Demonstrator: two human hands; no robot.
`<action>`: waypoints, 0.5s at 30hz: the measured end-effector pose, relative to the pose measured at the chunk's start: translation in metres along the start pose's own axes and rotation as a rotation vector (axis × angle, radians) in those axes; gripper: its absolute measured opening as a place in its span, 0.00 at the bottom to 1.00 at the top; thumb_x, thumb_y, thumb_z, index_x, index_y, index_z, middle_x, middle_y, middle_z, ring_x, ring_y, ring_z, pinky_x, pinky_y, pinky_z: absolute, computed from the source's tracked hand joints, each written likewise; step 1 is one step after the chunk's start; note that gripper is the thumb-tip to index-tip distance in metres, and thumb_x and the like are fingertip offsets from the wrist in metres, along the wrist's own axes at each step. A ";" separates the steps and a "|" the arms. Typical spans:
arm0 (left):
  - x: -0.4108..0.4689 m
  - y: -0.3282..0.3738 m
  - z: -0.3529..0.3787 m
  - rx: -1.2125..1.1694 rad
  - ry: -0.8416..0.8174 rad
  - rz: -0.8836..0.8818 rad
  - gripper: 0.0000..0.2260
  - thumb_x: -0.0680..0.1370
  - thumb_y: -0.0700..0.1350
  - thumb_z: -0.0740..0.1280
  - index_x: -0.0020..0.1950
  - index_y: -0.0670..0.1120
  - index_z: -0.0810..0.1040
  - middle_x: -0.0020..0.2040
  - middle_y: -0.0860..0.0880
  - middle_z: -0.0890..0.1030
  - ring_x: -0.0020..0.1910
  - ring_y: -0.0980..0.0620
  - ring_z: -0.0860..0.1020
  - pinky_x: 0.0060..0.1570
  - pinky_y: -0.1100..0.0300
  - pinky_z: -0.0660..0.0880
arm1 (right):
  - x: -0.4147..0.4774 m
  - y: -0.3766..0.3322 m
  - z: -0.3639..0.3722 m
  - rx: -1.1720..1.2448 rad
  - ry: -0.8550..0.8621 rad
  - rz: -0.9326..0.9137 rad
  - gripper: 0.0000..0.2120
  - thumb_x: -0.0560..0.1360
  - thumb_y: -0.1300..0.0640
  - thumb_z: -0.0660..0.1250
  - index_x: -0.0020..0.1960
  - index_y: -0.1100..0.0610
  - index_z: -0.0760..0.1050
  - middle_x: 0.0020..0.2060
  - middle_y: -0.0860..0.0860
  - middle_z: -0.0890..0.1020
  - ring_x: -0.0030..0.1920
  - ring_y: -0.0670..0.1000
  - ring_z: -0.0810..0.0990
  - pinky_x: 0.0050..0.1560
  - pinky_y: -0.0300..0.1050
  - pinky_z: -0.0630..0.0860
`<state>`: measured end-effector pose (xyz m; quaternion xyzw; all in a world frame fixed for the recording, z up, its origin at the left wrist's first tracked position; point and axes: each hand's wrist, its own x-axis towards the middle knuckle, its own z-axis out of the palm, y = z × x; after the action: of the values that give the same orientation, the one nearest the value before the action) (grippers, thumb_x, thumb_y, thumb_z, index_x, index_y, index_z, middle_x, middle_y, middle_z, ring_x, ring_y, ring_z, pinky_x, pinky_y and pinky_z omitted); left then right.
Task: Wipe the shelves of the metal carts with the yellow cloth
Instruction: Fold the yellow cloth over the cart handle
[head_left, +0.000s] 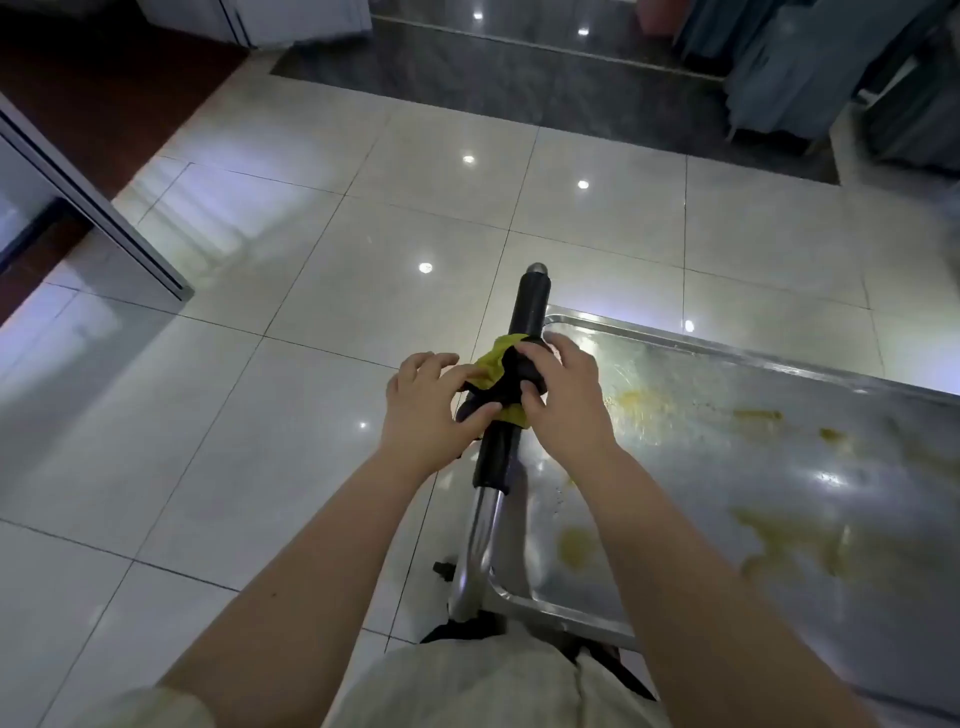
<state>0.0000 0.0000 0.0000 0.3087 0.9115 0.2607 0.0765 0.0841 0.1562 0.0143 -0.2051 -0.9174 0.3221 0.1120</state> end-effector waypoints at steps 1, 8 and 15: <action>0.000 -0.004 0.000 -0.019 -0.016 0.009 0.19 0.74 0.61 0.67 0.62 0.56 0.77 0.66 0.53 0.73 0.69 0.48 0.62 0.66 0.49 0.59 | 0.004 -0.001 0.001 -0.042 0.008 -0.001 0.22 0.77 0.62 0.62 0.69 0.49 0.71 0.72 0.48 0.66 0.69 0.53 0.62 0.64 0.48 0.67; 0.003 -0.010 0.001 -0.229 -0.096 -0.008 0.17 0.75 0.49 0.63 0.63 0.55 0.78 0.61 0.58 0.75 0.66 0.49 0.64 0.64 0.51 0.62 | 0.017 -0.004 0.001 -0.234 -0.058 -0.083 0.18 0.76 0.64 0.63 0.62 0.51 0.76 0.62 0.47 0.76 0.59 0.55 0.67 0.60 0.49 0.68; 0.016 -0.007 0.003 -0.072 0.004 0.005 0.23 0.73 0.38 0.67 0.66 0.54 0.74 0.64 0.54 0.76 0.64 0.46 0.67 0.61 0.48 0.69 | 0.024 -0.010 -0.026 0.032 0.008 0.039 0.09 0.76 0.64 0.62 0.47 0.52 0.76 0.46 0.48 0.79 0.49 0.51 0.75 0.45 0.40 0.72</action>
<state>-0.0156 0.0061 -0.0057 0.3075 0.9010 0.2940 0.0853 0.0685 0.1743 0.0429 -0.2227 -0.9074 0.3382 0.1128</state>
